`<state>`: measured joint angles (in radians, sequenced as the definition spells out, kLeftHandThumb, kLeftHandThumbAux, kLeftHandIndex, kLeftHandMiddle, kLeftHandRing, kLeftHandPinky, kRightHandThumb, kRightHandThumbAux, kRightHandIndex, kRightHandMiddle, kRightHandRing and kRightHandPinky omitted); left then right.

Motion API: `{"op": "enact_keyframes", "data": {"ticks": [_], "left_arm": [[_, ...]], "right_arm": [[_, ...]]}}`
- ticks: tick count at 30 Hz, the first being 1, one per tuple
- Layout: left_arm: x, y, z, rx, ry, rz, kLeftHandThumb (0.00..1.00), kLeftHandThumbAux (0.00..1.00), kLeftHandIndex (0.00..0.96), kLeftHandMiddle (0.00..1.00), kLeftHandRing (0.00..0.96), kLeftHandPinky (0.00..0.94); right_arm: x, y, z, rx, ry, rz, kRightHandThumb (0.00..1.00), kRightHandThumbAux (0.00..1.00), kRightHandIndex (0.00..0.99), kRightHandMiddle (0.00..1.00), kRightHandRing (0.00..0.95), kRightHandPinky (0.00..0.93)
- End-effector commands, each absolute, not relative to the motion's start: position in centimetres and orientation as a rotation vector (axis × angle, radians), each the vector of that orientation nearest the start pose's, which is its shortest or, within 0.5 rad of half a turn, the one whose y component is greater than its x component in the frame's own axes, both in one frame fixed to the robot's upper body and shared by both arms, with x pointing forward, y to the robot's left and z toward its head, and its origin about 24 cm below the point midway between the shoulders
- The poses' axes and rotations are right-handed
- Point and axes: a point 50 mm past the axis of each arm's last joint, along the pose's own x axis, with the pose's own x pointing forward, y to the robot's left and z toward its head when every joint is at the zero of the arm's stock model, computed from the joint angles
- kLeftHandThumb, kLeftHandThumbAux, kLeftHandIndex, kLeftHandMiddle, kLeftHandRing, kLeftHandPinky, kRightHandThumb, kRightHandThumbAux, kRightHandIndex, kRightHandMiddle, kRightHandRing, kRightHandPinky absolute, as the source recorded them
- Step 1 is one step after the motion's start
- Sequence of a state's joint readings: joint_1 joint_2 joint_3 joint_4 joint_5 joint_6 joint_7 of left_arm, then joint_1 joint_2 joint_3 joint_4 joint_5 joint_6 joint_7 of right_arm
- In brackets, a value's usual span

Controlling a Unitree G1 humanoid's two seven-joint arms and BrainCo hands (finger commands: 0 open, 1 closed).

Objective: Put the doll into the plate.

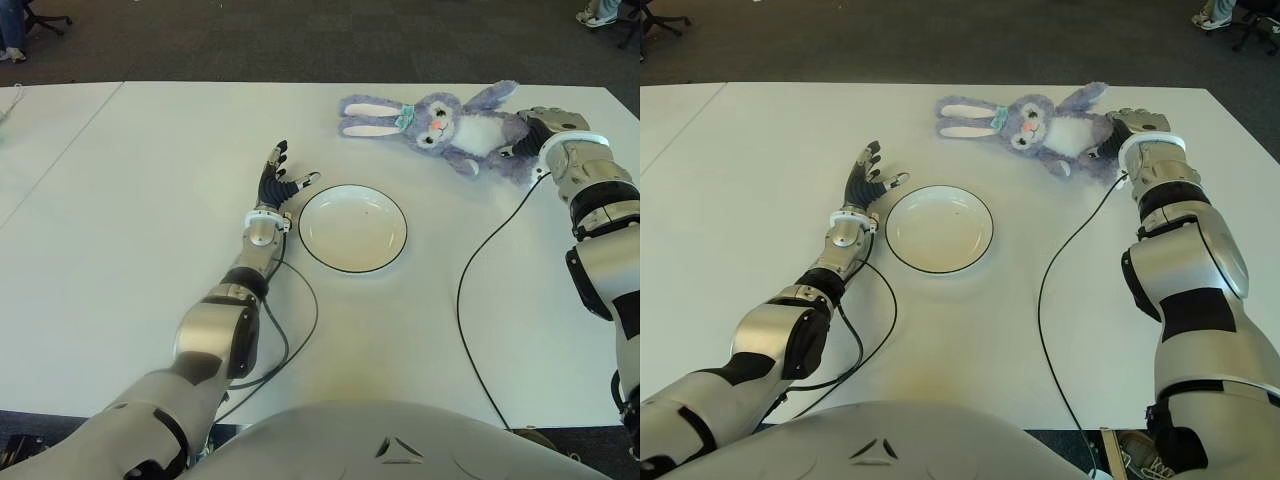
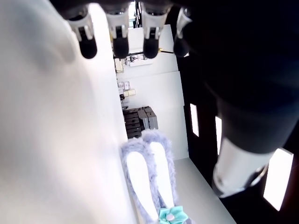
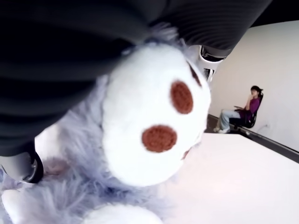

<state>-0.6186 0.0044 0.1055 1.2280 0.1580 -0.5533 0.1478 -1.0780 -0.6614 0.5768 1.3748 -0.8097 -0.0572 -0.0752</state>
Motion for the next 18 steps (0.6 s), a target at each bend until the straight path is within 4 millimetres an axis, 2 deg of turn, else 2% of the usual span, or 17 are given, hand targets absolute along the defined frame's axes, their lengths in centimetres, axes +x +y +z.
{"op": "enact_keyframes", "data": {"ticks": [1,2,3,4,5,7,8,9,10,13,15,18], "left_arm": [[25.4,11.9,-9.0,0.112,0.497,-0.034,0.0,0.771,0.017,0.049,0.048,0.067],[25.4,11.9,-9.0,0.111,0.498,-0.033,0.0,0.773,0.016,0.049,0.048,0.068],[25.4,11.9,-9.0,0.11,0.499,-0.033,0.0,0.776,0.015,0.049,0.048,0.07],[25.3,11.8,-9.1,0.107,0.509,-0.034,0.0,0.777,0.014,0.049,0.048,0.071],[25.2,11.8,-9.2,0.105,0.516,-0.034,0.0,0.783,0.012,0.048,0.048,0.073],[25.2,11.7,-9.2,0.094,0.516,-0.033,0.0,0.785,0.011,0.047,0.048,0.074],[25.2,11.7,-9.1,0.087,0.509,-0.03,0.0,0.788,0.014,0.048,0.049,0.076],[25.3,11.7,-9.1,0.082,0.505,-0.029,0.0,0.79,0.018,0.049,0.052,0.081],[25.3,11.7,-9.1,0.08,0.503,-0.028,0.0,0.79,0.019,0.05,0.053,0.082],[25.4,11.6,-8.9,0.091,0.495,-0.024,0.0,0.78,0.029,0.053,0.057,0.083],[25.4,11.5,-8.9,0.1,0.494,-0.024,0.0,0.765,0.033,0.055,0.056,0.078],[25.4,11.5,-8.9,0.099,0.493,-0.028,0.0,0.762,0.037,0.057,0.055,0.071]], "right_arm": [[39.2,-29.3,14.5,-1.771,0.328,-0.062,0.354,0.512,0.004,0.04,0.069,0.134],[39.2,-29.2,14.6,-1.771,0.325,-0.066,0.351,0.526,0.014,0.054,0.081,0.148],[39.2,-29.2,14.6,-1.77,0.322,-0.069,0.355,0.55,0.07,0.211,0.265,0.325],[39.2,-29.2,14.6,-1.767,0.32,-0.074,0.357,0.555,0.085,0.25,0.312,0.371],[39.3,-29.1,14.7,-1.764,0.319,-0.076,0.366,0.571,0.177,0.415,0.46,0.527],[39.3,-29.0,14.6,-1.754,0.316,-0.079,0.37,0.575,0.204,0.464,0.504,0.575],[39.3,-28.8,14.4,-1.744,0.312,-0.081,0.382,0.58,0.255,0.501,0.538,0.602],[39.3,-28.7,14.3,-1.737,0.31,-0.082,0.603,0.682,0.374,0.549,0.579,0.634],[39.4,-28.6,14.2,-1.733,0.309,-0.082,0.659,0.708,0.404,0.56,0.589,0.643],[39.2,-28.2,13.2,-1.707,0.294,-0.085,0.684,0.712,0.423,0.606,0.625,0.674],[39.0,-27.9,12.5,-1.68,0.27,-0.1,0.694,0.711,0.432,0.676,0.681,0.729],[38.9,-27.8,12.1,-1.635,0.244,-0.126,0.699,0.71,0.436,0.71,0.711,0.766]]}}
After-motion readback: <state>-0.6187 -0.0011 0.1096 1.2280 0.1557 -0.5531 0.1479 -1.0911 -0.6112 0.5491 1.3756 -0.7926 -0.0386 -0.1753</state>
